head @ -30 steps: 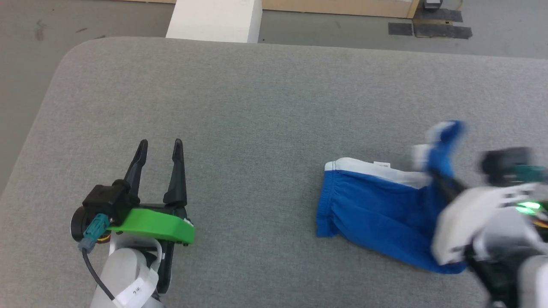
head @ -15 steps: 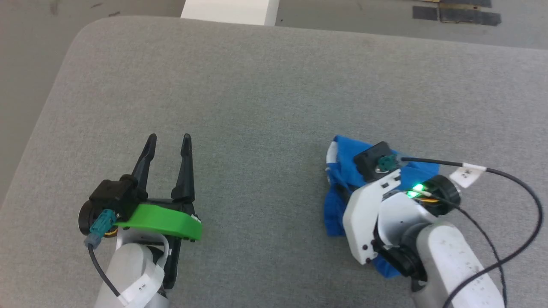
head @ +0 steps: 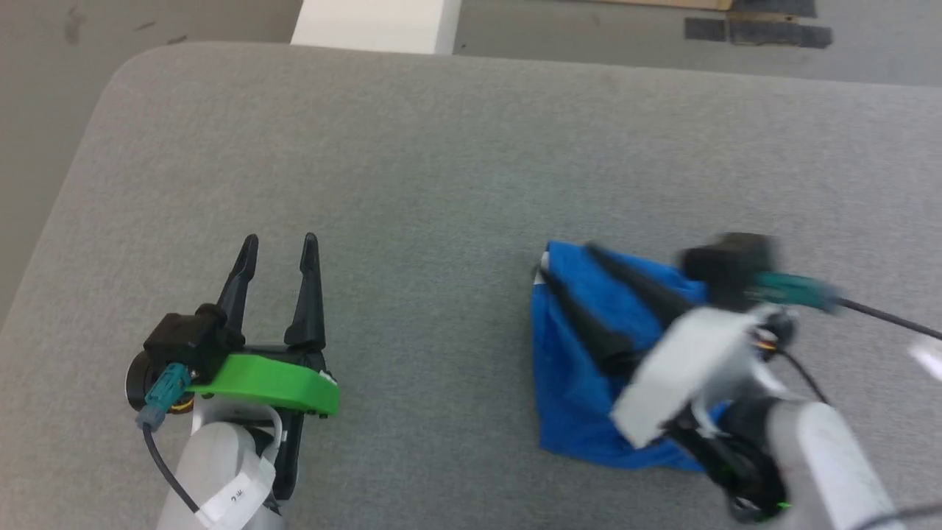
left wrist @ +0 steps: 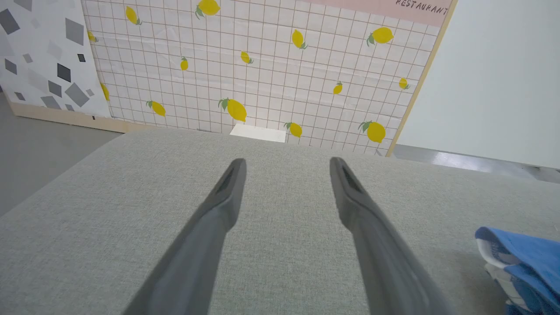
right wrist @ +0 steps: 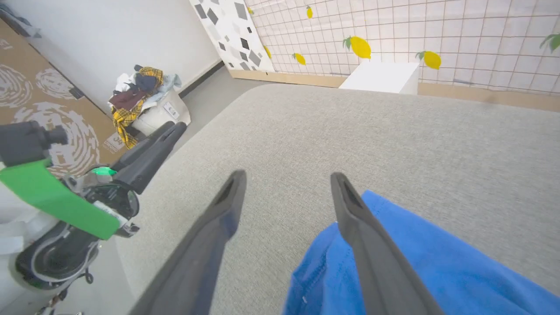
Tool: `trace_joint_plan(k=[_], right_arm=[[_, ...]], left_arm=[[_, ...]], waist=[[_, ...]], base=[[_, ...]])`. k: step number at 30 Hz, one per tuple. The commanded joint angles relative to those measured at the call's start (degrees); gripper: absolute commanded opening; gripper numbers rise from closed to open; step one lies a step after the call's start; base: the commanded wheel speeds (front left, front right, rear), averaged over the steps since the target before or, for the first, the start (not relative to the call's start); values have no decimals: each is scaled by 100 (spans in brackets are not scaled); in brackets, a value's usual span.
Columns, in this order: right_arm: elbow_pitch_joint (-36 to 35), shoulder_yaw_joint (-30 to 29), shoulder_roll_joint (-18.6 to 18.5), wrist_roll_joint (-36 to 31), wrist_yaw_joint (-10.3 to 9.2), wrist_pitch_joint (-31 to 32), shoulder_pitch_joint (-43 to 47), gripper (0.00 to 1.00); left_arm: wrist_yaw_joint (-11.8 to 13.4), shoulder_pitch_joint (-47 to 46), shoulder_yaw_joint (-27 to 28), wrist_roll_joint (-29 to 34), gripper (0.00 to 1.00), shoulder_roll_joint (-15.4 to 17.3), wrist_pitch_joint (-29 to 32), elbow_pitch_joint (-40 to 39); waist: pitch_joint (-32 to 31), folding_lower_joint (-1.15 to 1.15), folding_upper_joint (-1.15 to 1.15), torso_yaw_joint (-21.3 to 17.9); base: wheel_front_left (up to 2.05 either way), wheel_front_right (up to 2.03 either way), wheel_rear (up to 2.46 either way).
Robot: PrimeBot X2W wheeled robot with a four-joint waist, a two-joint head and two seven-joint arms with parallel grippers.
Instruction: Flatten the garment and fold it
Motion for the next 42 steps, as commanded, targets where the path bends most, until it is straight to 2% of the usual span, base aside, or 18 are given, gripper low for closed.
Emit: trace_joint_plan(k=[1,6,9,12,20,25,29,30,31,33,37,42], right_arm=[[-135,-167,-8,79,-8,-257,154,100],[-246,-1095,-8,270,-8,-1214,696,100],[101,-1569,-8,355,-8,-1551,984,100],[555,-1748,-8,502,-8,-1633,1148,100],[1792,-1617,-8,668,-8,-1580,964,100],[2302,-1365,-8,671,-8,-1378,740,100],[2659,-1310,-8,337,-8,-1054,634,100],[2724,-1290,-8,283,-8,-933,616,89],[2749,-1255,-8,259,-8,-837,605,52],[2742,-1209,-8,234,-8,-677,588,0],[2501,-1172,-8,-211,-8,-411,506,0],[2004,-1054,-116,-1553,-8,57,207,0]], left_arm=[[-39,55,12,17,100,15,-25,-7],[-39,107,45,33,100,34,-25,-40],[-39,129,56,39,100,41,-25,-54],[-39,138,51,40,100,45,-25,-67],[-39,101,19,32,100,61,-25,-92],[-39,76,-23,19,100,57,-25,-89],[-39,81,-34,15,100,48,-25,-70],[-39,85,-36,14,100,44,-25,-69],[-39,88,-36,14,100,41,-25,-67],[-39,97,-24,11,100,35,-25,-63],[-39,146,67,22,100,34,-25,-77],[-39,191,112,73,100,100,-25,-143]], waist=[[-117,0,0,-149],[-204,0,0,-342],[-228,0,0,-424],[-230,0,0,-469],[-125,0,0,-447],[-73,0,0,-340],[-64,0,0,-270],[-65,0,0,-253],[-68,0,0,-242],[-75,0,0,-235],[-80,0,0,-344],[-50,0,0,-732]], base=[[0,0,0],[0,0,0],[0,0,0],[0,0,0],[0,0,0],[0,0,0],[0,0,0],[0,0,0],[0,0,0],[0,0,0],[0,0,0],[0,0,0]])
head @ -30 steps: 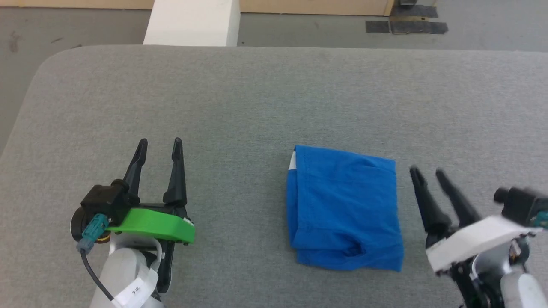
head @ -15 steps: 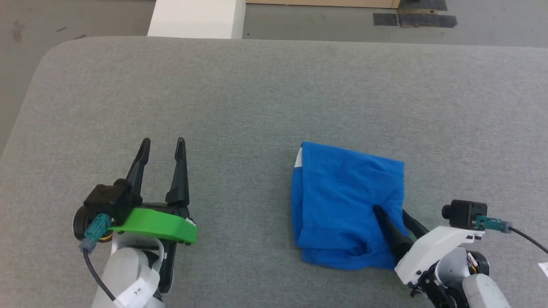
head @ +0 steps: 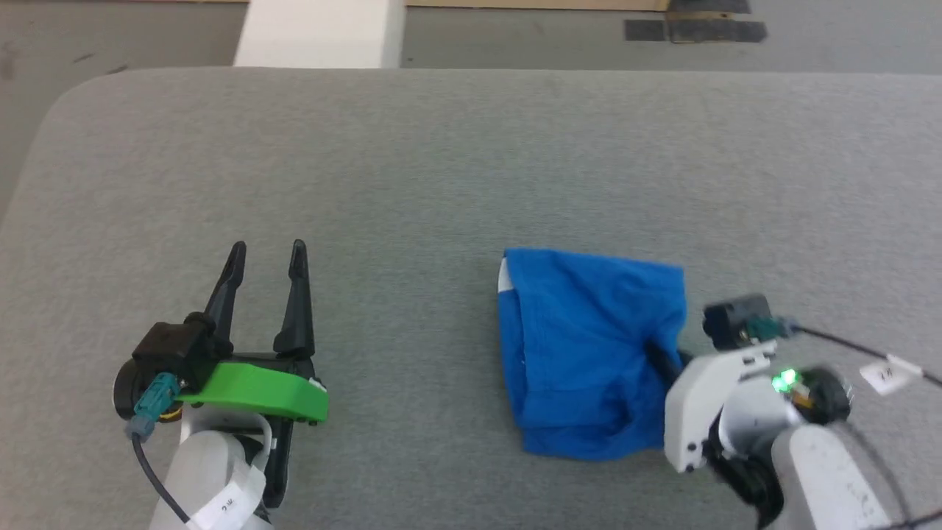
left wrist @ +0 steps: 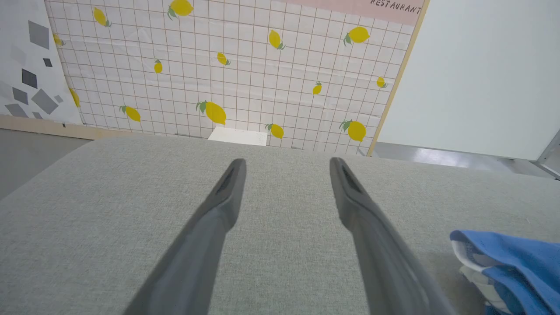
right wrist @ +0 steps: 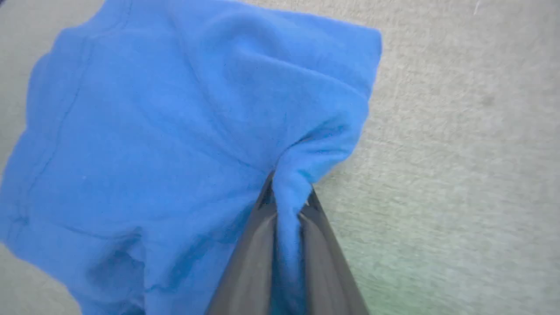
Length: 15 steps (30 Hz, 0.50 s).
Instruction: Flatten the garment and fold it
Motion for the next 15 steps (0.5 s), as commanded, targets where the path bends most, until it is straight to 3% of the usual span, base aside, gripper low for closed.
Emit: trace_joint_plan(k=[1,7,15], right_arm=[[-120,59,-155,-248,-9,114,-163,0],[-292,684,-1105,-830,-9,415,-731,0],[195,1066,-2192,-1089,-9,93,-1432,0]], left_arm=[[-38,57,28,31,100,64,-22,-49],[-38,17,0,82,100,247,-22,-244],[-38,-258,-359,173,100,471,-22,-455]], waist=[[30,0,0,-302],[227,0,0,-1129],[650,0,0,-2125]], base=[[0,0,0],[0,0,0],[0,0,0]])
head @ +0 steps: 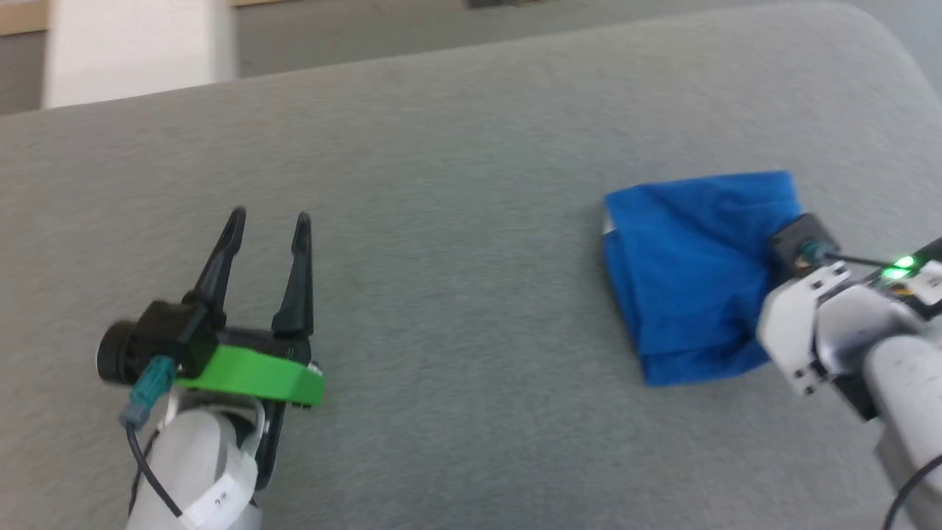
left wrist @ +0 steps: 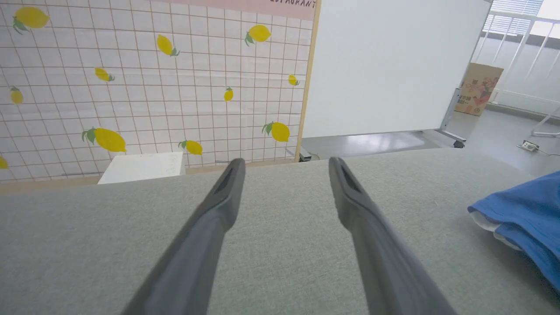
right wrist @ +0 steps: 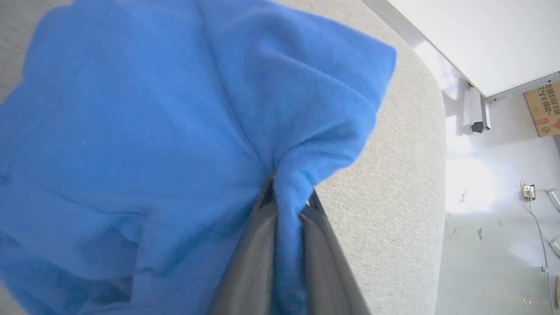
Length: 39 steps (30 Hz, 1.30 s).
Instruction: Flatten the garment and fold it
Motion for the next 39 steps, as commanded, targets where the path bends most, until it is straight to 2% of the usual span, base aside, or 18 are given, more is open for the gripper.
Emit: trace_joint_plan(k=[1,6,11,18,25,32,33,34,35,36,39], right_arm=[[78,-8,-80,-48,-11,-78,-163,0],[392,-213,-357,-195,-11,-345,-547,0],[840,-563,-500,-473,-11,-654,-913,0],[1545,-1188,-551,-1045,-11,-1063,-1440,0],[2055,-1748,-589,-1652,-11,-1338,-1859,0],[2454,-2431,-372,-2036,-11,-1466,-2106,0],[2519,-2528,-347,-2059,-11,-1492,-2126,6],[2599,-2603,-330,-2116,-11,-1544,-2137,44],[2657,-2660,-327,-2165,-11,-1598,-2144,86],[2727,-2783,-310,-2202,-11,-1668,-2160,100],[2952,-3090,-283,-2295,-11,-1862,-2153,100]], left_arm=[[-38,-156,-55,81,100,96,-22,-71],[-38,-353,-214,143,100,331,-16,-235],[-38,-525,-295,174,100,562,123,-451],[-38,-707,-330,184,100,807,386,-831],[-23,-804,-360,190,100,906,531,-1081],[23,-802,-362,172,100,940,548,-1173],[29,-801,-363,167,100,937,535,-1165],[37,-796,-366,155,100,926,509,-1145],[42,-790,-374,146,100,915,489,-1121],[49,-783,-381,131,100,895,457,-1084],[57,-760,-435,77,100,804,342,-924]], waist=[[474,0,0,-748],[939,0,0,-1094],[1363,0,0,-1181],[1833,0,0,-1045],[2117,0,0,-798],[2191,0,0,-665],[2175,0,0,-652],[2140,0,0,-635],[2105,0,0,-622],[2052,0,0,-608],[1823,0,0,-532]], base=[[0,0,0],[0,0,0],[0,0,0],[0,0,0],[0,0,0],[0,0,0],[0,0,0],[0,0,0],[0,0,0],[0,0,0],[0,0,0]])
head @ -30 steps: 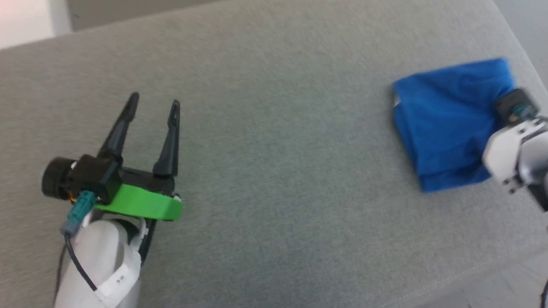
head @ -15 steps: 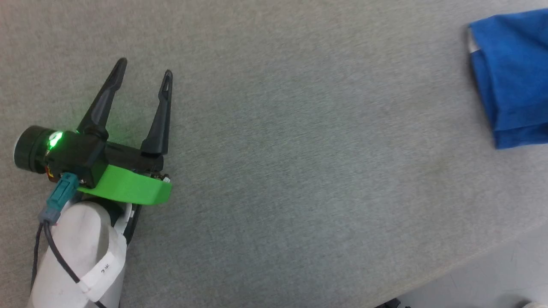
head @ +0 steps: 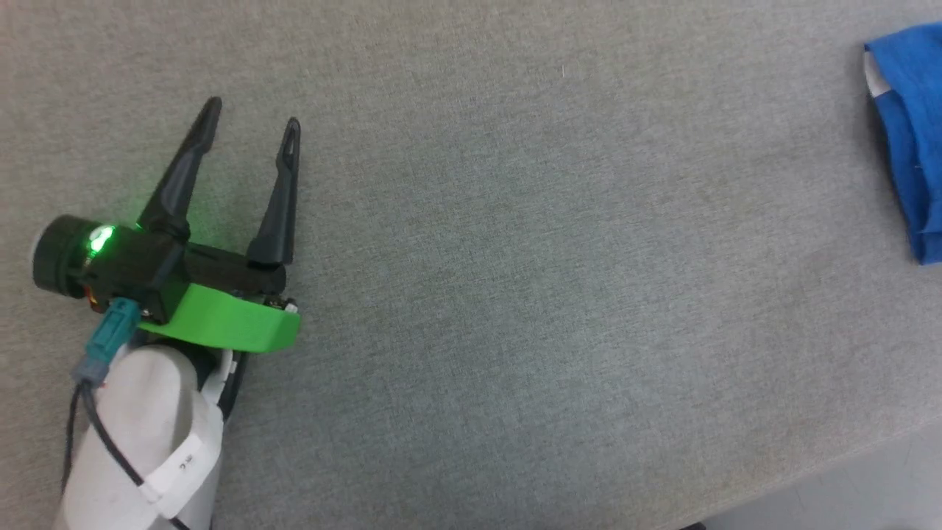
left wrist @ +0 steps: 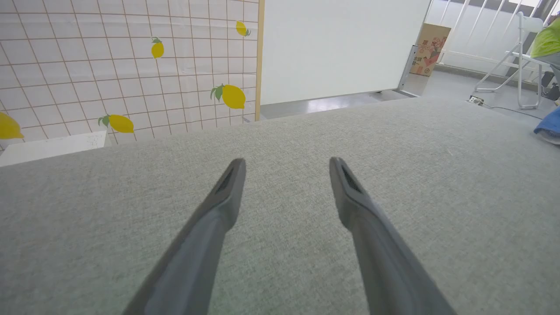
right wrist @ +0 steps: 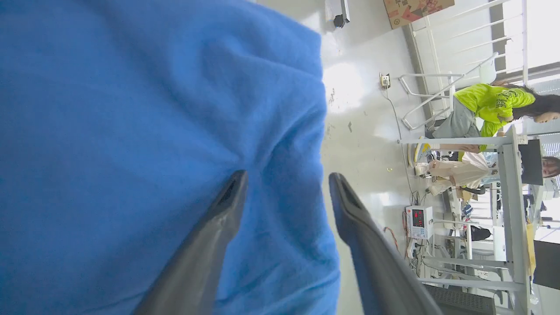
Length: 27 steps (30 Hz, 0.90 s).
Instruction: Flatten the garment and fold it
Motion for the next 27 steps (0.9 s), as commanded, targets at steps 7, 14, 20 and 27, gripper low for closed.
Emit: trace_joint_plan(k=[7,14,20,27], right_arm=[[489,-738,-38,409,-11,-962,207,100],[528,-676,207,1330,-11,-1938,753,100],[-265,-197,705,2197,-11,-2362,1470,100],[-1759,39,1507,2637,-11,-2430,2552,100]], left_arm=[[61,114,-134,-180,100,-337,-317,616],[78,483,-118,-342,100,-651,-400,1195],[74,795,51,-427,100,-898,-405,1410],[41,986,148,-414,100,-1106,-406,1557]], waist=[[-1031,0,0,491],[-1996,0,0,1061],[-2513,0,0,1443],[-2843,0,0,1820]], base=[[0,0,0],[0,0,0],[0,0,0],[0,0,0]])
